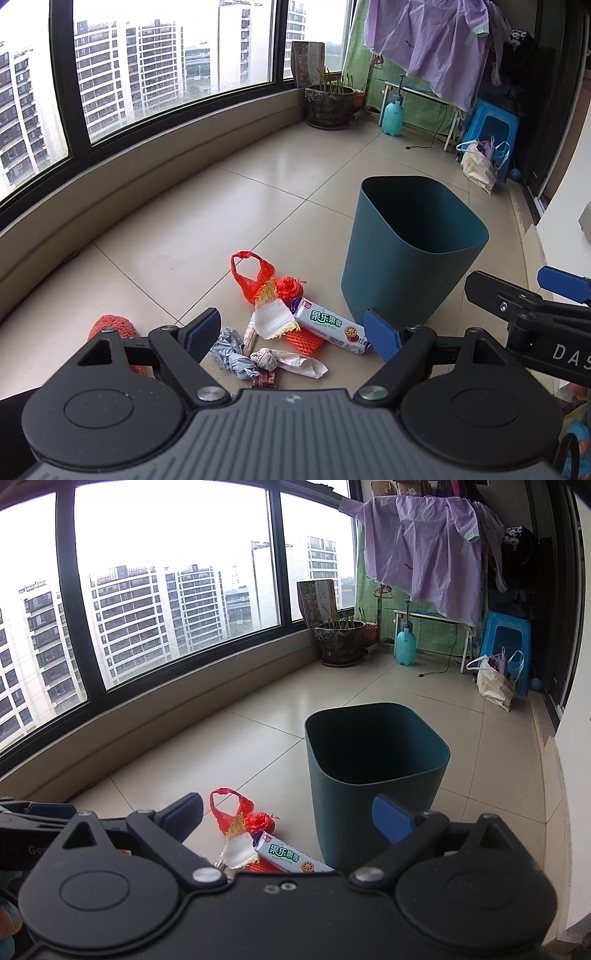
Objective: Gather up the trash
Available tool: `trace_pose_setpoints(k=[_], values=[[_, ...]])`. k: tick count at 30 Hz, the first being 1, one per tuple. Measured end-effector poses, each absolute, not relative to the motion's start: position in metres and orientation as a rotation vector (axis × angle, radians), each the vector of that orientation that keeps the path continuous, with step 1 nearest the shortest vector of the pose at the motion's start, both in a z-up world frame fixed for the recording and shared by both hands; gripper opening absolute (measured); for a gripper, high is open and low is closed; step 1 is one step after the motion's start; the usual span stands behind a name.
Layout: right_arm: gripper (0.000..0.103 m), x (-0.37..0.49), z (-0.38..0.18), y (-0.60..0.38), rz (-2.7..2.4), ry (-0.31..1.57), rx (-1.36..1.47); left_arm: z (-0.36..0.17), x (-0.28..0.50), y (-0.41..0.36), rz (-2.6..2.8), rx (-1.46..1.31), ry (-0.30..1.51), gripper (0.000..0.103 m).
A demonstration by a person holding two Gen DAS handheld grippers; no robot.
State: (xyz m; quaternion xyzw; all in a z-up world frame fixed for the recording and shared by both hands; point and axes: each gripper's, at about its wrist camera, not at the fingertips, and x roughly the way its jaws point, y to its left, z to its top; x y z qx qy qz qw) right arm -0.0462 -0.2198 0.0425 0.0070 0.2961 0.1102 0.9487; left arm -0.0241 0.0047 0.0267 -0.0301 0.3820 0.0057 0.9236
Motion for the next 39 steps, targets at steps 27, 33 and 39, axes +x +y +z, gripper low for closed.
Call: trace_pose_setpoints(k=[27, 33, 39], values=[[0.096, 0.188, 0.041, -0.3, 0.166, 0.963, -0.138, -0.041, 0.093, 0.054, 0.156, -0.237, 1.155, 0.085], [0.093, 0.254, -0.005, -0.336, 0.074, 1.077, -0.051, -0.091, 0.124, 0.071, 0.174, -0.308, 1.303, 0.085], [0.088, 0.279, -0.043, -0.357, 0.029, 1.11, -0.026, -0.161, 0.135, 0.084, 0.255, -0.336, 1.48, 0.085]])
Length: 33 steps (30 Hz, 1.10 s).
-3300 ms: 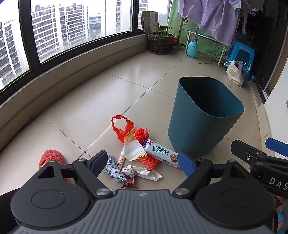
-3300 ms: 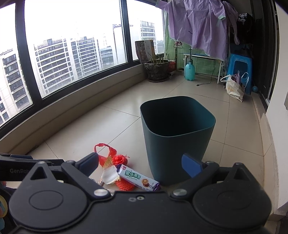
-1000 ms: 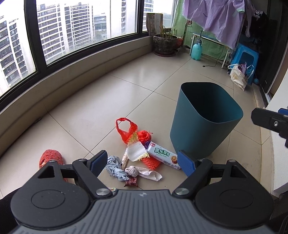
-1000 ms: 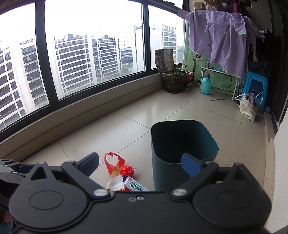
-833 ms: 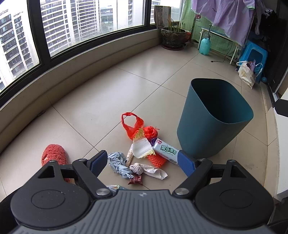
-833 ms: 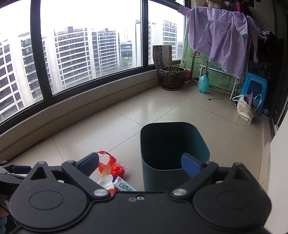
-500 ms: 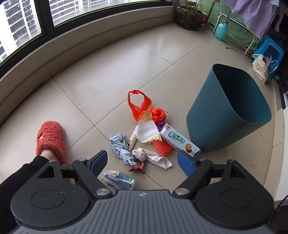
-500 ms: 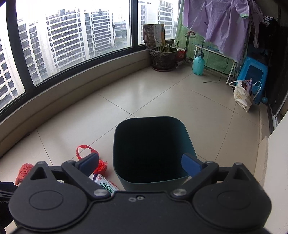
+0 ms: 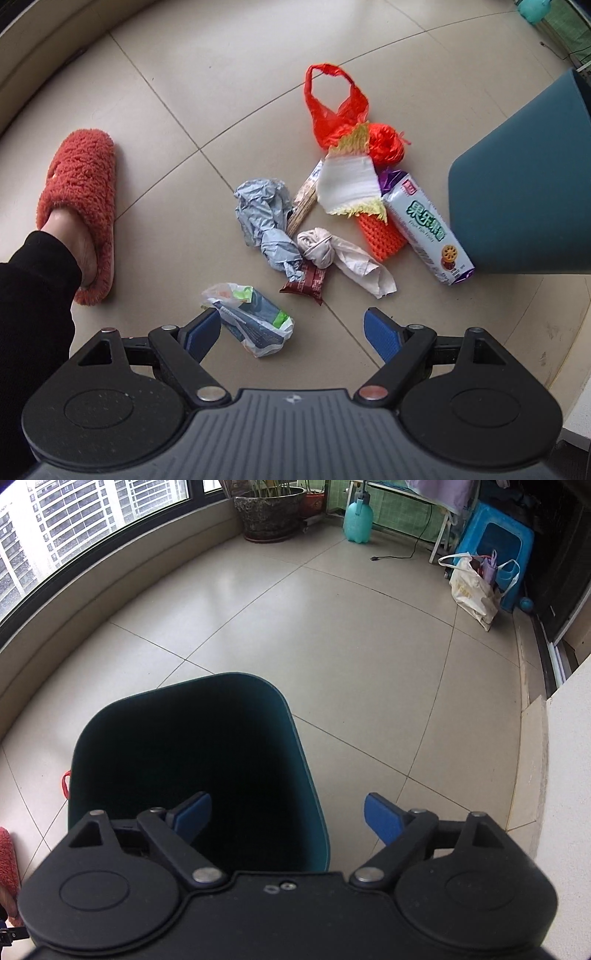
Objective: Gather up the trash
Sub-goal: 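Grasp the clear plastic wrapper with the left tool while the right tool grips the bin rim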
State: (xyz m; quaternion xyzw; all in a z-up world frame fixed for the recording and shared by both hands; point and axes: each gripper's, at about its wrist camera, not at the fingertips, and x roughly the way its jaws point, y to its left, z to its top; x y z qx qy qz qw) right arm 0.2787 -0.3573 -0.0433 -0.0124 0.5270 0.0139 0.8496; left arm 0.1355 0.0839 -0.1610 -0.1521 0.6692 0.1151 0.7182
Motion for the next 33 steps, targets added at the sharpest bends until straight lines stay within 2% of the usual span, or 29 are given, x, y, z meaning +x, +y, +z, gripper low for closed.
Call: trace_pose_setpoints(k=[5, 10, 11, 14, 16, 17, 18, 28, 29, 30, 31, 33], values=[[0.082, 0.287, -0.068, -0.366, 0.007, 1.153, 0.015, -0.222, 0.135, 0.092, 0.325, -0.401, 1.614, 0.085], [0.07, 0.289, -0.088, -0.369, -0.006, 1.187, 0.034, -0.263, 0.132, 0.086, 0.346, -0.4, 1.692, 0.085], [0.063, 0.29, -0.092, -0.37, -0.011, 1.201, 0.047, -0.269, 0.132, 0.085, 0.345, -0.392, 1.699, 0.085], [0.029, 0.284, -0.098, -0.37, -0.005, 1.231, 0.062, -0.288, 0.13, 0.086, 0.386, -0.362, 1.723, 0.085], [0.019, 0.277, -0.098, -0.366, -0.012, 1.24, 0.045, -0.301, 0.129, 0.092, 0.406, -0.388, 1.745, 0.085], [0.011, 0.274, -0.097, -0.364, -0.019, 1.239, 0.026, -0.306, 0.127, 0.095, 0.416, -0.406, 1.754, 0.085], [0.008, 0.27, -0.096, -0.362, -0.019, 1.234, 0.005, -0.311, 0.126, 0.097, 0.42, -0.421, 1.765, 0.085], [0.008, 0.253, -0.083, -0.351, -0.036, 1.209, -0.021, -0.344, 0.133, 0.098, 0.415, -0.37, 1.759, 0.084], [0.008, 0.252, -0.083, -0.351, -0.037, 1.205, -0.023, -0.348, 0.134, 0.099, 0.41, -0.373, 1.76, 0.079], [0.008, 0.249, -0.082, -0.35, -0.039, 1.201, -0.024, -0.35, 0.136, 0.1, 0.401, -0.378, 1.763, 0.065], [0.008, 0.247, -0.081, -0.349, -0.041, 1.198, -0.023, -0.353, 0.137, 0.102, 0.393, -0.385, 1.77, 0.057], [0.008, 0.245, -0.081, -0.348, -0.043, 1.188, -0.013, -0.358, 0.135, 0.107, 0.397, -0.394, 1.781, 0.05]])
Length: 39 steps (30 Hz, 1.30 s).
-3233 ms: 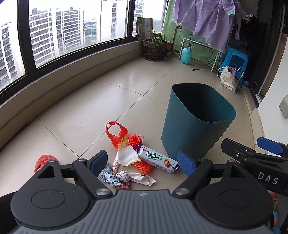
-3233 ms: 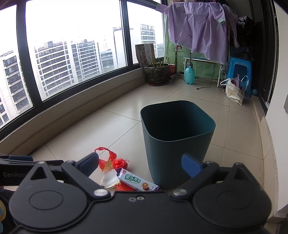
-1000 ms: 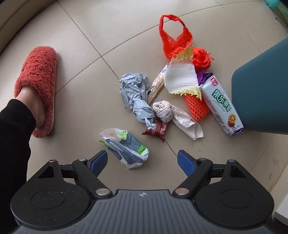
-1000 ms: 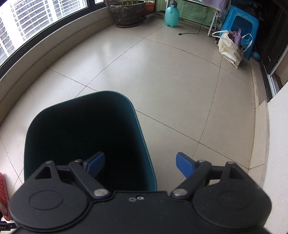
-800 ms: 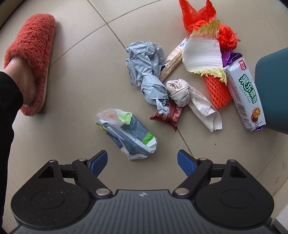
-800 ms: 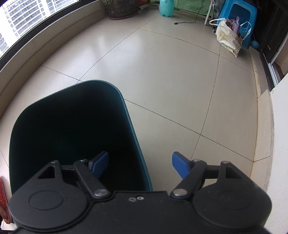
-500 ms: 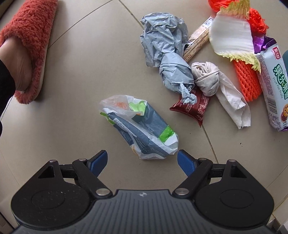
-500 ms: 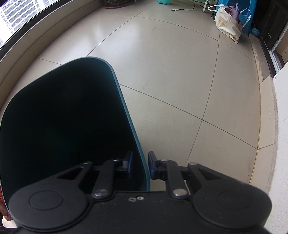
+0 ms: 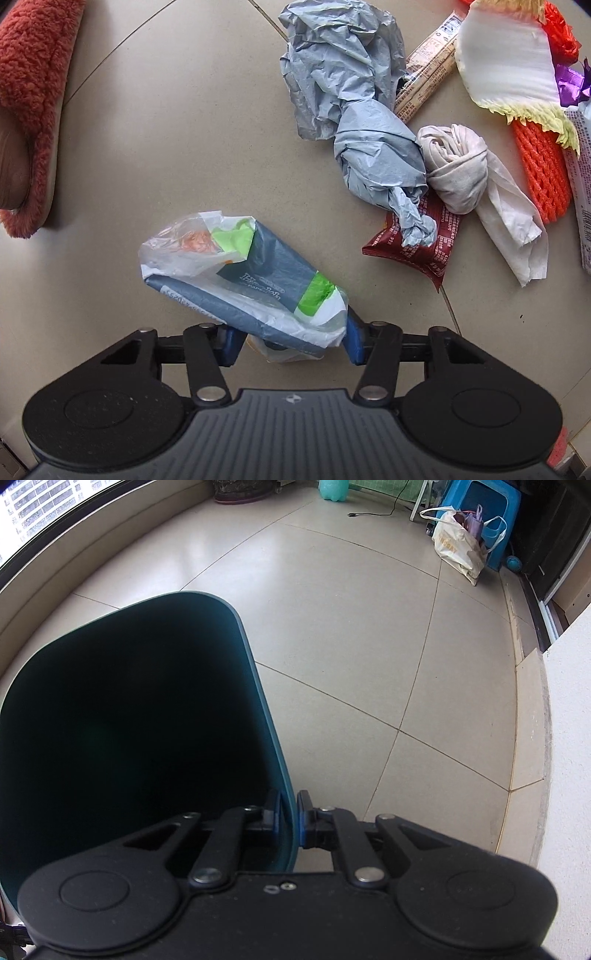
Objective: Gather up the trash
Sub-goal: 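Grasp the clear plastic wrapper with the left tool while the right tool grips the bin rim, then carry the wrapper with the left tool over the teal bin and release it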
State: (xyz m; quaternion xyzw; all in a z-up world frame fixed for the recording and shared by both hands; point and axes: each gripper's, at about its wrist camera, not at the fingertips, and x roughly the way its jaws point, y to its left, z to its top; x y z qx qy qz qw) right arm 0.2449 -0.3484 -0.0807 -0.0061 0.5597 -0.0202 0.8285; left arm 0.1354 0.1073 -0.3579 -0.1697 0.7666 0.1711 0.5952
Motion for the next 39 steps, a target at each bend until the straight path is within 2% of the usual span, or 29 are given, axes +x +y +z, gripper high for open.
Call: trace_pose_setpoints(k=[7, 8, 15, 22, 34, 39], values=[[0.007, 0.25, -0.084, -0.366, -0.036, 1.161, -0.001, -0.341, 0.131, 0.119, 0.428, -0.348, 1.713, 0.029], [0.007, 0.249, -0.086, -0.369, -0.035, 1.156, 0.001, -0.338, 0.131, 0.12, 0.432, -0.345, 1.706, 0.018], [0.005, 0.243, -0.086, -0.373, -0.008, 1.126, 0.016, -0.264, 0.138, 0.121, 0.406, -0.33, 1.623, 0.016], [0.004, 0.241, -0.086, -0.375, 0.006, 1.126, 0.03, -0.181, 0.141, 0.076, 0.235, -0.251, 1.508, 0.016], [0.004, 0.242, -0.09, -0.382, 0.018, 1.115, 0.043, -0.023, 0.202, -0.055, -0.116, -0.094, 1.234, 0.016], [0.004, 0.242, -0.091, -0.385, 0.016, 1.115, 0.05, 0.0, 0.244, -0.114, -0.186, -0.009, 1.178, 0.017]])
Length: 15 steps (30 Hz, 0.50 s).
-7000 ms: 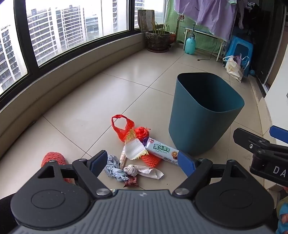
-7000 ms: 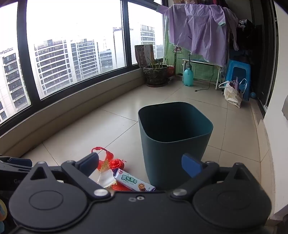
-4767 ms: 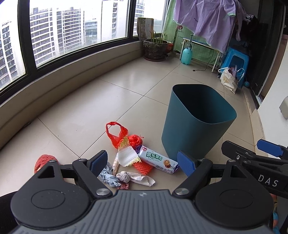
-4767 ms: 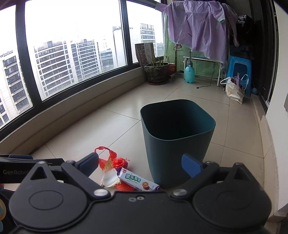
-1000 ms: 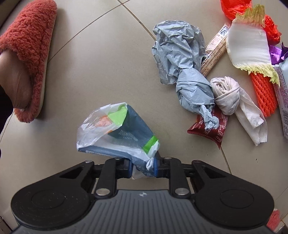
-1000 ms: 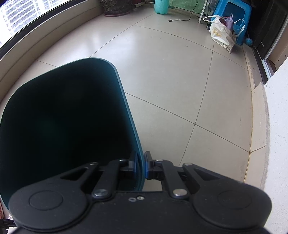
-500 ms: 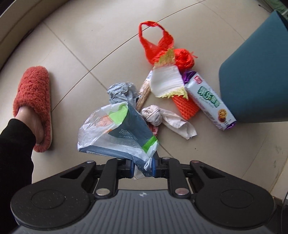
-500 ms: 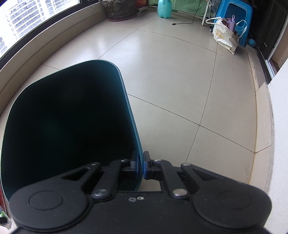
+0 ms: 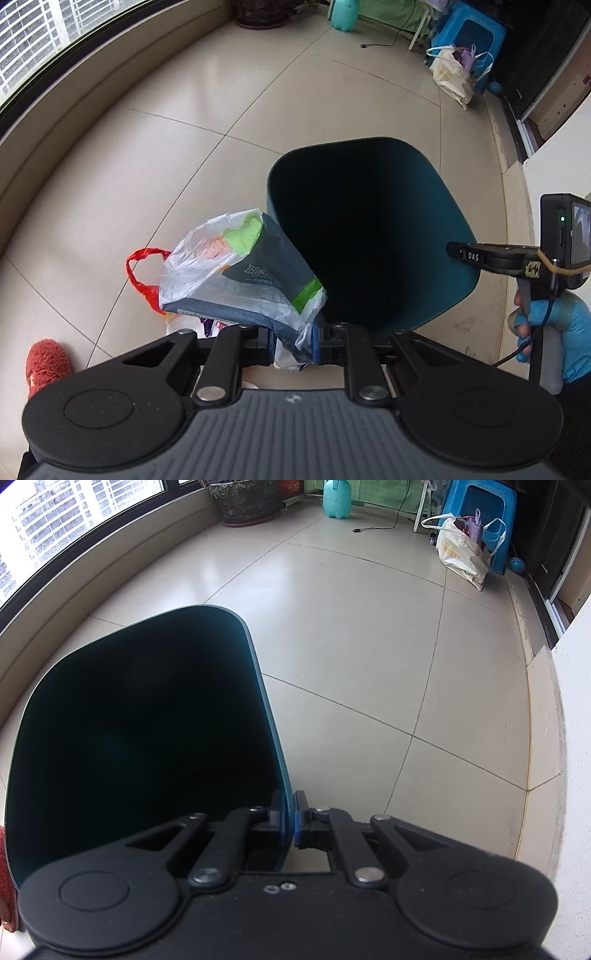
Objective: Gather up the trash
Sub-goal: 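Carry the wrapper with the left tool over the teal bin and release it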
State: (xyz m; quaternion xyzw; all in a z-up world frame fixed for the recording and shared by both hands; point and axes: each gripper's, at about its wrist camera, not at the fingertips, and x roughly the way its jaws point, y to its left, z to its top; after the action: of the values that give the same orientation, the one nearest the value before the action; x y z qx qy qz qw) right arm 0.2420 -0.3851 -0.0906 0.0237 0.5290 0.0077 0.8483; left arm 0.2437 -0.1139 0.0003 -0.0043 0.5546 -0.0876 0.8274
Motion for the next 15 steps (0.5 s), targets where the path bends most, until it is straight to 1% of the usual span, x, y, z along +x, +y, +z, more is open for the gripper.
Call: trace_pose_setpoints(k=[5, 9, 15], values=[[0.004, 0.242, -0.091, -0.385, 0.017, 1.114, 0.049, -0.015, 0.284, -0.165, -0.225, 0.062, 1.179, 0.017], [0.004, 0.243, -0.092, -0.385, 0.019, 1.118, 0.05, -0.048, 0.31, -0.191, -0.235, 0.105, 1.193, 0.017], [0.004, 0.244, -0.092, -0.386, 0.026, 1.12, 0.055, -0.104, 0.333, -0.211, -0.238, 0.147, 1.297, 0.017]])
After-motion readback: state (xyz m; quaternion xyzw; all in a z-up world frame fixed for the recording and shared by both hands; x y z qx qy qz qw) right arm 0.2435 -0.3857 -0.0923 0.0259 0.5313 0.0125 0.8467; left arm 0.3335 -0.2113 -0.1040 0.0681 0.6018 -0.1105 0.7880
